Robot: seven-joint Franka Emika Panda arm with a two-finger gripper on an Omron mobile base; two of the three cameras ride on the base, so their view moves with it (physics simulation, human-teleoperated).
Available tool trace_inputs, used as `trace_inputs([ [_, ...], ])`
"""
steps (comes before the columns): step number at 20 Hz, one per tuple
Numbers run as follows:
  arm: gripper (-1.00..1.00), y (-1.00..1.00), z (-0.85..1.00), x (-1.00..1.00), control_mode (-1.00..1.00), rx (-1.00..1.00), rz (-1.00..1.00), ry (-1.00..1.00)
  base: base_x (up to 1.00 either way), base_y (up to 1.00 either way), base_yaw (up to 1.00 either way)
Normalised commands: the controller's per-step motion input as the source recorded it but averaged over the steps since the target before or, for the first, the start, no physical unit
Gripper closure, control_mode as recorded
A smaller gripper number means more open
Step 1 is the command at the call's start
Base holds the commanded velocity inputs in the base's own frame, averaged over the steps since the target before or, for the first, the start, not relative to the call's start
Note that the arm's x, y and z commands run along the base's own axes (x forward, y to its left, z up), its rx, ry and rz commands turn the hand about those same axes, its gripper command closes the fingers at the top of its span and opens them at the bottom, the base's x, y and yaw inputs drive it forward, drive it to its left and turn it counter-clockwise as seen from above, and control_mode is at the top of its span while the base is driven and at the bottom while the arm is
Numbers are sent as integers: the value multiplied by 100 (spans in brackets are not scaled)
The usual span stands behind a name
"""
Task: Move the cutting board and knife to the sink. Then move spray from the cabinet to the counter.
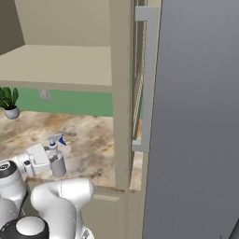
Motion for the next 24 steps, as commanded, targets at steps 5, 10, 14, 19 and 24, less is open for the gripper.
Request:
trace_inputs([
  [5,-100,-7,49,-18,-100,7,0,-7,0,0,0],
  [10,-100,-1,44,-13,-100,4,0,-6,0,0,0],
  [14,-100,-4,46,-24,-100,5,0,-8,0,0,0],
  [19,-100,0,27,-1,-100,0,0,-4,0,0,0],
  [24,-100,0,33,-5,-100,0,0,-8,0,0,0],
])
